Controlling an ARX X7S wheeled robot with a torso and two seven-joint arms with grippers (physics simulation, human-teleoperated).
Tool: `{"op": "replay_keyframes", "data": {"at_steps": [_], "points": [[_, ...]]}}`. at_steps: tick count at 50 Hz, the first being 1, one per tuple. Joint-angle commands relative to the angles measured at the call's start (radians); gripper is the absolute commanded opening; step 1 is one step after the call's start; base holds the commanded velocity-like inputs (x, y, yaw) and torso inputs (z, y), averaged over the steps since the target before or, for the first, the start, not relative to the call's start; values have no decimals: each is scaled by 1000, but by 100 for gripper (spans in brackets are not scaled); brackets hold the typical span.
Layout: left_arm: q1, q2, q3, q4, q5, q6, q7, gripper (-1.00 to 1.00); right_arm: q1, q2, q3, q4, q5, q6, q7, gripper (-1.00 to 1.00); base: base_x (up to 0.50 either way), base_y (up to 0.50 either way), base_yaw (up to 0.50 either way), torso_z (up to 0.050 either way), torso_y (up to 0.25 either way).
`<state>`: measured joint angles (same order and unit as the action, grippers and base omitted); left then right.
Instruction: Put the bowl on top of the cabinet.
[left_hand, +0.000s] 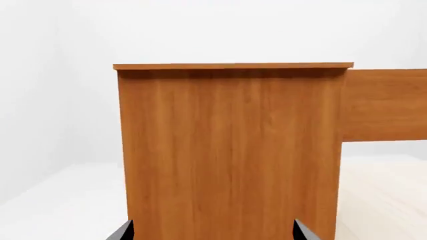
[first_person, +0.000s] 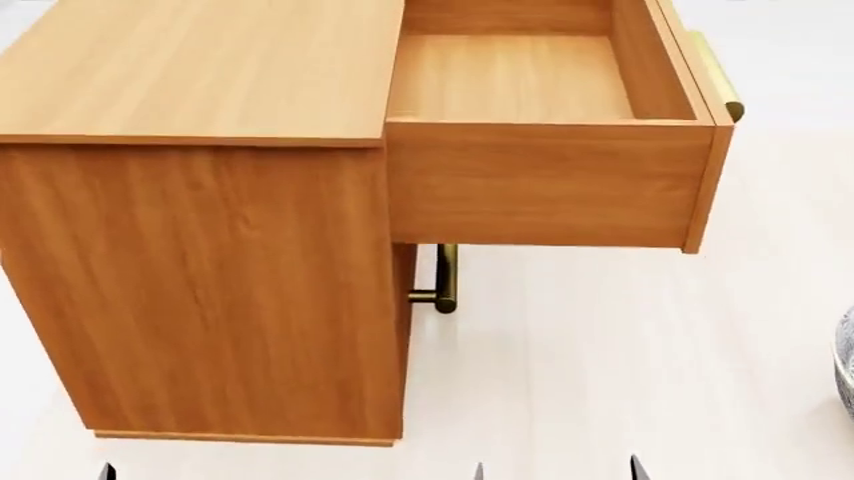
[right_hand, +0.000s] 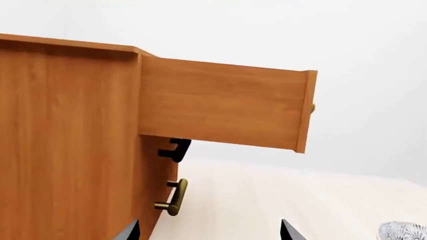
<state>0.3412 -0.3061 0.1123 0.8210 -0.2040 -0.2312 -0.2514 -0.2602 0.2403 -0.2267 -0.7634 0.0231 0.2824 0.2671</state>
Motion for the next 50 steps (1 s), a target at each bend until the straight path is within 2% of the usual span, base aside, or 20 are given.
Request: {"op": "replay_keyframes", "data": {"at_steps": [1,20,37,40,43,46,47,48,50], "points": [[-3,-8,0,0,-8,-1,-8,100,3,8,-7,0,2,2,7,100,500,0,0,0,0],[-1,-20,-5,6,-27,1,-19,100,1,13,-13,2,-8,-14,29,100,491,0,0,0,1],[-8,-31,2,-6,-32,7,-23,100,4,30,-36,9,-15,-13,32,100,0,0,0,0,0],[-13,-35,-2,-2,-41,-3,-24,100,4,41,-23,-7,-27,27,42,100,0,0,0,0,0],[-21,-41,-10,-7,-54,-9,-22,100,-43,95,12,-97,-50,87,38,100,0,0,0,0,0],[-28,-41,-2,-19,-50,-10,-21,100,-199,171,221,-279,16,142,37,100,0,0,0,0,0],[-26,-42,1,-15,-46,-12,-23,100,-241,198,273,-283,50,115,52,100,0,0,0,0,0],[-23,-43,5,-11,-40,-10,-24,100,-346,301,363,-284,144,38,141,100,0,0,0,0,0],[-20,-43,6,-9,-38,-8,-26,100,-524,545,451,-284,296,-85,394,100,0,0,0,0,0]]}}
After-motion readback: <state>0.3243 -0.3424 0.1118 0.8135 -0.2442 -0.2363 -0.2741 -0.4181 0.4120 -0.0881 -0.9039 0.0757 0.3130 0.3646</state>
